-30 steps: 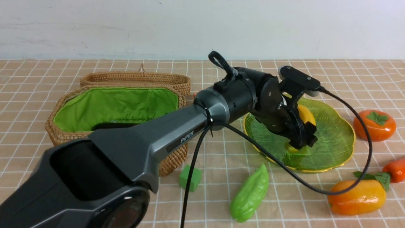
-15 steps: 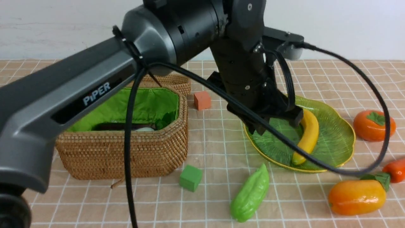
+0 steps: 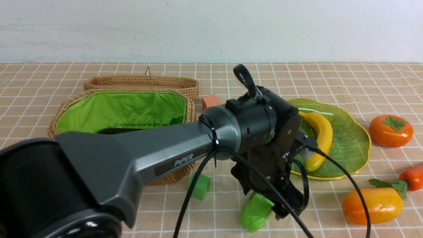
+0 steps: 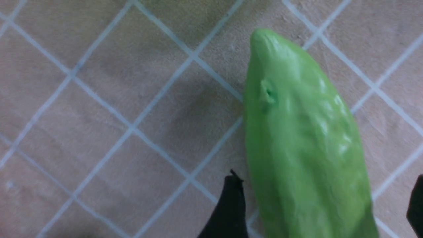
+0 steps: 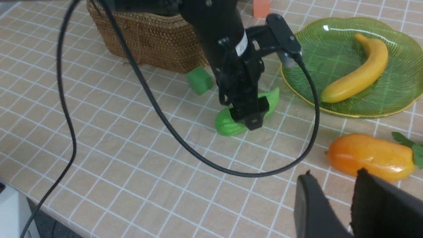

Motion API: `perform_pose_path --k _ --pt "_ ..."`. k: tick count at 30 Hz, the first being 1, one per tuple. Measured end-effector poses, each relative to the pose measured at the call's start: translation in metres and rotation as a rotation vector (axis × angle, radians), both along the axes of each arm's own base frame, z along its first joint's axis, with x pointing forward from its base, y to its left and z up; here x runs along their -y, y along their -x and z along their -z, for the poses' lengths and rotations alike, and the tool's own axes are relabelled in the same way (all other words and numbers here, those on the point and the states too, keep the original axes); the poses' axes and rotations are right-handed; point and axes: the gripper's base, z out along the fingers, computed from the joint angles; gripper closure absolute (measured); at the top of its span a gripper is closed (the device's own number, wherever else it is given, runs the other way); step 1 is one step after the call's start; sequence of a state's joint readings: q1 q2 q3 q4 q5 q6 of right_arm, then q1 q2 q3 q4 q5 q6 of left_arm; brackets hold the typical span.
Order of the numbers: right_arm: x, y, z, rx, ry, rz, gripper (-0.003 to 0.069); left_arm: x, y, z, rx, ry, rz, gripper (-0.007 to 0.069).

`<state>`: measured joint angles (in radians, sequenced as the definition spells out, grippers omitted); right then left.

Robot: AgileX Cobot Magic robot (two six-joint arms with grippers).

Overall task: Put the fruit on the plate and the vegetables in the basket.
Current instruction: Take a chayote with your left arm and place it on the basket on the left.

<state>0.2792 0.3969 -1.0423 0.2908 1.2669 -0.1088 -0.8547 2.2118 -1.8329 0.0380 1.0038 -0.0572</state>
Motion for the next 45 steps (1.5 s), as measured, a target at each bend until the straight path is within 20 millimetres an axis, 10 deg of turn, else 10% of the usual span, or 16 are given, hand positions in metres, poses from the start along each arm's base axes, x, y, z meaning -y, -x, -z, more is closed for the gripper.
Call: perform_pose_path --k 4,10,17,21,29,37,42,45 --pt "0.000 0.000 0.000 -0.002 -0.003 0.001 0.0463 -0.001 -0.002 0.021 -0.030 -0.056 -0.029 0.0193" --pt "0.000 0.000 0.000 -0.002 -0.005 -0.001 0.0463 -0.013 0.009 -0.004 -0.054 -0.138 -0.006 0.0186" --pt "0.000 0.000 0.000 0.008 0.010 -0.007 0.0465 -0.069 0.034 -0.157 0.256 -0.061 0.158 0.0186" --pt "0.000 0.000 -0.001 0.028 0.026 -0.019 0.0465 -0.132 0.011 -0.196 0.361 -0.092 0.109 0.0186" --pt "0.000 0.000 -0.001 0.029 0.028 -0.021 0.0465 -0.206 -0.056 -0.159 0.253 -0.183 -0.033 0.0165" --pt "0.000 0.000 -0.001 0.030 0.028 -0.022 0.0465 -0.212 -0.081 -0.115 0.160 -0.269 0.056 -0.0033" --pt "-0.001 -0.011 -0.002 -0.003 -0.014 0.038 0.0463 -0.212 -0.067 -0.141 0.194 -0.159 -0.140 0.0138" --pt "-0.006 -0.036 0.000 -0.091 0.000 0.066 0.0460 -0.205 -0.042 -0.178 0.247 -0.031 -0.287 0.0376"
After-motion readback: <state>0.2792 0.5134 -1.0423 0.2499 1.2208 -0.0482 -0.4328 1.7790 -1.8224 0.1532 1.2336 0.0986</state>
